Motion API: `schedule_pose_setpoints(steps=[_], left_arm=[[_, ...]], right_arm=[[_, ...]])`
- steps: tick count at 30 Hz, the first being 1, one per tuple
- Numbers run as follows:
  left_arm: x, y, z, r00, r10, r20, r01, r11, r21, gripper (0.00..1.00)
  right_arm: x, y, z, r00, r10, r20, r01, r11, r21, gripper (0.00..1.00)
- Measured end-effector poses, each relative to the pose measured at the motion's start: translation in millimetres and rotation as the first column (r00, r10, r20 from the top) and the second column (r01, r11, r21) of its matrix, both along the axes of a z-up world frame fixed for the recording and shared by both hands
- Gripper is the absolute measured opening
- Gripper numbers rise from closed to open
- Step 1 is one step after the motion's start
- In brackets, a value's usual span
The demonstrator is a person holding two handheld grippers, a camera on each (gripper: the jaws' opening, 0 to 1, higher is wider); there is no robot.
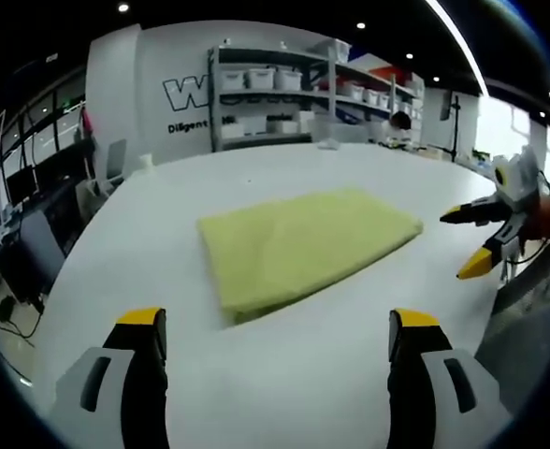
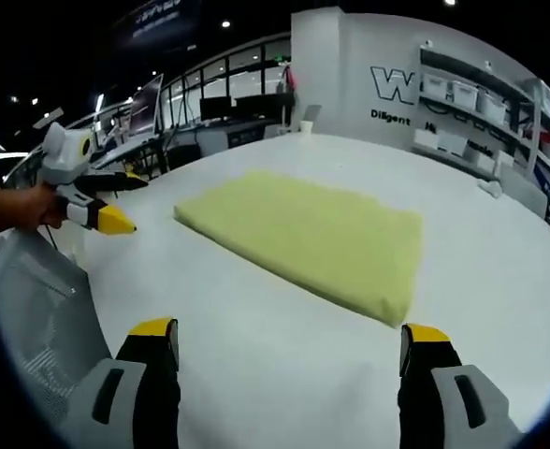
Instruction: Fold the garment on the visible template until the final outline fits inside the template.
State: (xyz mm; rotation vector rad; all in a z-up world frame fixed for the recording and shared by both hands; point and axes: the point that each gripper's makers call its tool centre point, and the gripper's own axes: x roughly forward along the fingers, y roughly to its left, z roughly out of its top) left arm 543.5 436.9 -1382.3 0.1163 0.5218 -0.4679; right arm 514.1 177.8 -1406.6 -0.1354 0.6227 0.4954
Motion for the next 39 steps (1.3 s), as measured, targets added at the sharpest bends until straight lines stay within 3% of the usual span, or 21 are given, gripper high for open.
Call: schedule_pose_setpoints(steps=[23, 34, 39], left_arm=[[2.7, 5.7, 2.8, 0.999, 0.040, -0.015, -0.040, 0.998, -0.044, 0.99], [9.7, 24.2, 15.4, 0.990, 0.138, 0.005, -0.136, 0.983, -0.126, 0.99], [9.0, 19.0, 19.9, 0.992, 0.122, 0.020, -0.119, 0.984, -0.137, 0.99]], right_arm=[[7.5, -2.0, 14.7, 0.998, -0.017, 0.060, 0.016, 1.000, 0.014, 0.97], [8.2, 9.5, 23.1, 0.994, 0.029, 0.104, -0.031, 0.999, 0.011, 0.97], [5.9, 11.0, 23.7, 0.995, 0.031, 0.097, -0.034, 0.999, 0.024, 0.98]])
